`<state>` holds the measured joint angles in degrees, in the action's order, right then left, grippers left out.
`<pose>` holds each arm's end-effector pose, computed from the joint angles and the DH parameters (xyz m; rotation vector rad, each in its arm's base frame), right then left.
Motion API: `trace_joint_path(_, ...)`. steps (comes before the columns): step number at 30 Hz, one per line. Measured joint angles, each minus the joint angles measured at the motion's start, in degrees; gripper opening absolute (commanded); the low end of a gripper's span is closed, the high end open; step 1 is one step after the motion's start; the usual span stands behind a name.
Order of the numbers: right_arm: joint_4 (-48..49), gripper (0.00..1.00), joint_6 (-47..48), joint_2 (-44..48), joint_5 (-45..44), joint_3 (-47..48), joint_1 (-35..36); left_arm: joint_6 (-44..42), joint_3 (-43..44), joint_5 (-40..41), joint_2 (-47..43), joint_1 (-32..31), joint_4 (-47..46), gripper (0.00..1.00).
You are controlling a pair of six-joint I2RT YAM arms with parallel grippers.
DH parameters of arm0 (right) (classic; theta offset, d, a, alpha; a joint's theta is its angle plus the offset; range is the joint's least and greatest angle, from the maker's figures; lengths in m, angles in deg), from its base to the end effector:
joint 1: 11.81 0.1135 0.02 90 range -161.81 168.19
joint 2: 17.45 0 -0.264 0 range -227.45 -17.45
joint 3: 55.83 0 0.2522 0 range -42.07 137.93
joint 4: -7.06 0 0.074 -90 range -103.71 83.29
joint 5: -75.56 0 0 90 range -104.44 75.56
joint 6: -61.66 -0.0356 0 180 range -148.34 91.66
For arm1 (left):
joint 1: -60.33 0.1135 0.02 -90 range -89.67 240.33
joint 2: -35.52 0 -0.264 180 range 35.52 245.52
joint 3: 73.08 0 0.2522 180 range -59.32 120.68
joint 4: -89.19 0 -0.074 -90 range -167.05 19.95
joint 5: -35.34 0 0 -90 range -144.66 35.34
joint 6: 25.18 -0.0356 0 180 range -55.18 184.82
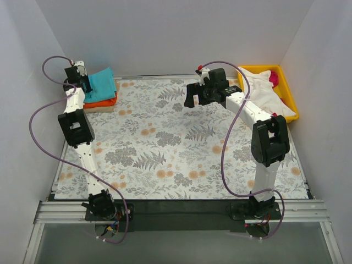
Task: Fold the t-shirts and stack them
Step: Neatly place the folded tshirt to the corner
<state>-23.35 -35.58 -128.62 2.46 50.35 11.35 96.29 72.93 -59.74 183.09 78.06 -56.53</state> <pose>0.4140 0.1883 0.2751 -0.4760 2.1749 0.6187 0.5569 0.1747 0.1841 -0.8714 2.0234 -0.2317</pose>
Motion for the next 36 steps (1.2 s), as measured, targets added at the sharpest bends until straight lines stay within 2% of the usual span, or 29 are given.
trace_joint_path(7,0.0,0.98,0.0,0.0,0.0,0.0,0.2,-1.7,1.0,-0.5,0.1,0.6,-0.7,0.07)
trace_joint_path(20,0.0,0.98,0.2,0.0,0.0,-0.1,0.6,-10.4,1.0,-5.0,-0.1,1.2,-0.8,0.04)
trace_joint_path(24,0.0,0.98,0.2,0.0,0.0,-0.1,0.6,-12.7,1.0,-5.1,-0.1,1.5,-1.4,0.09)
trace_joint_path(29,0.0,0.98,0.2,0.0,0.0,-0.2,0.8,-15.2,1.0,-5.9,-0.1,1.9,-2.4,0.27)
trace_joint_path(31,0.0,0.98,0.2,0.0,0.0,-0.3,0.9,-16.0,1.0,-6.3,-0.1,2.0,-2.7,0.30)
trace_joint_path(33,0.0,0.98,0.2,0.0,0.0,-0.4,1.0,-16.8,1.0,-6.6,-0.1,2.2,-3.0,0.38)
trace_joint_path(36,0.0,0.98,0.2,0.0,0.0,-0.4,1.0,-17.6,1.0,-6.8,-0.2,2.4,-3.0,0.39)
